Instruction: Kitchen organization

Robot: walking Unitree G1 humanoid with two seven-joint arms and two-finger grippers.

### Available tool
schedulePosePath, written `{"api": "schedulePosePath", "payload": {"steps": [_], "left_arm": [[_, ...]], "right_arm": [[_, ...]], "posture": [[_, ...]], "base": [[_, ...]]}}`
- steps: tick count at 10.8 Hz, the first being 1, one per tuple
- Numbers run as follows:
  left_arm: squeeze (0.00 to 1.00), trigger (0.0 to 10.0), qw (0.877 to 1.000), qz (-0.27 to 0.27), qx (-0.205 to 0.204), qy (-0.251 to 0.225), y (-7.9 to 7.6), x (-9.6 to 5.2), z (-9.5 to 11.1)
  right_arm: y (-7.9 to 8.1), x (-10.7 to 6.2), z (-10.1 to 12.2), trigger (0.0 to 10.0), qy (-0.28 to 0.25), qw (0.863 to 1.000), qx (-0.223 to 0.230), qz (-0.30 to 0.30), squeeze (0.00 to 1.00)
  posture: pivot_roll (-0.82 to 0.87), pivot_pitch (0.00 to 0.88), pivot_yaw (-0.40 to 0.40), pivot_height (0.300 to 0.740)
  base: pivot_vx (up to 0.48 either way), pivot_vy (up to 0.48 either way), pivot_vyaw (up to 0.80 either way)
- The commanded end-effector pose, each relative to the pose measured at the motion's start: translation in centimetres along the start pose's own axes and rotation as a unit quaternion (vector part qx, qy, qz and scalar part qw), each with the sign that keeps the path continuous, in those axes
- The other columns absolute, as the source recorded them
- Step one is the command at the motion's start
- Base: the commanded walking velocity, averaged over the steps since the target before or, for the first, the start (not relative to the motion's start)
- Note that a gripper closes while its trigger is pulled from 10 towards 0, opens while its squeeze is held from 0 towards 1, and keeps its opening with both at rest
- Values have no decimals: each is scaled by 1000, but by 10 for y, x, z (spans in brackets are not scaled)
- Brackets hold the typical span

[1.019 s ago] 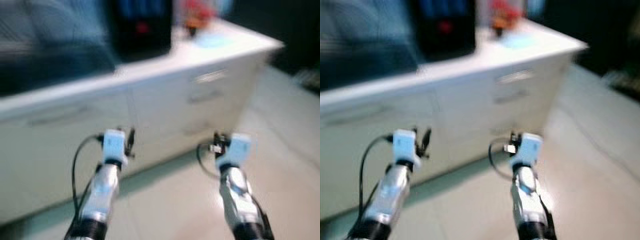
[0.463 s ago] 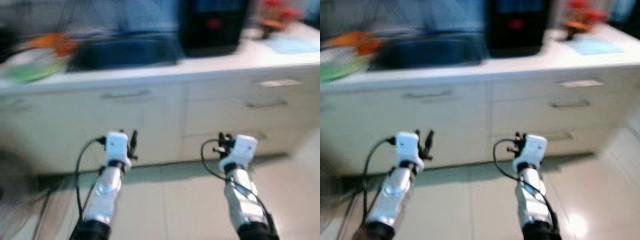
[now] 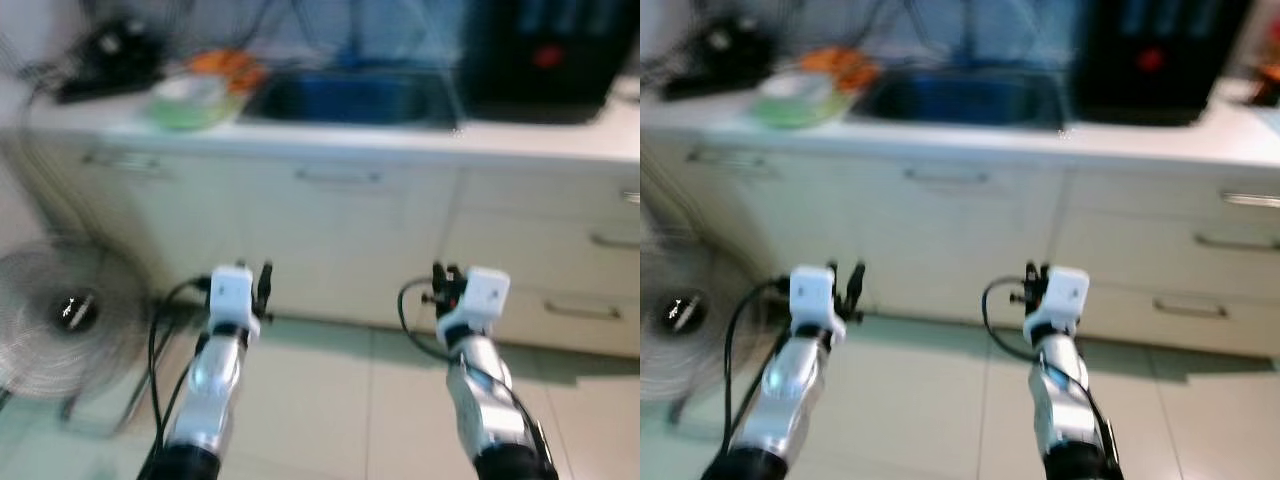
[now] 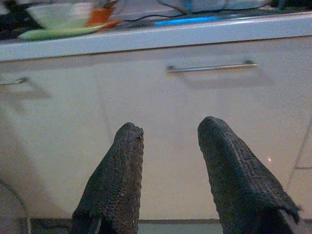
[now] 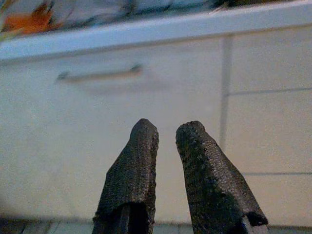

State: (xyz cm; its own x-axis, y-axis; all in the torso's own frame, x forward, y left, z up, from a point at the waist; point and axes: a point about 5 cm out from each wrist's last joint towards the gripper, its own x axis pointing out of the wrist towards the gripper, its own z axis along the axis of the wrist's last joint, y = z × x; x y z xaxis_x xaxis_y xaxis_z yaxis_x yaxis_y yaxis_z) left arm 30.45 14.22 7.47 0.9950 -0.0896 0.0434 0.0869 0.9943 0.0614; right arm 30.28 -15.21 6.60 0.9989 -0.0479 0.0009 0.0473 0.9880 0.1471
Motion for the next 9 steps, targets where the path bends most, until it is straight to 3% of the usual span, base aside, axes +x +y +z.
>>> {"api": "schedulePosePath", "payload": {"steps": [1,3,7,9], "left_arm": [[0,10000,1000,8,0,-1,5,-1,0],[0,10000,1000,12,3,-2,6,-1,1],[0,10000,999,29,0,-15,11,0,6],[0,10000,999,35,-1,-18,13,0,7]], "right_arm": [[6,2,4,10000,-9,1000,0,14,0],[9,3,5,10000,-10,1000,-11,22,0],[16,6,12,10000,-26,999,-4,42,0],[19,7,13,10000,-29,998,-11,52,0]], "posture": [[118,18,34,740],[119,16,32,740],[122,13,29,740],[123,11,28,740]], "base": [[0,0,800],[0,0,800],[0,0,0],[285,0,0]]}}
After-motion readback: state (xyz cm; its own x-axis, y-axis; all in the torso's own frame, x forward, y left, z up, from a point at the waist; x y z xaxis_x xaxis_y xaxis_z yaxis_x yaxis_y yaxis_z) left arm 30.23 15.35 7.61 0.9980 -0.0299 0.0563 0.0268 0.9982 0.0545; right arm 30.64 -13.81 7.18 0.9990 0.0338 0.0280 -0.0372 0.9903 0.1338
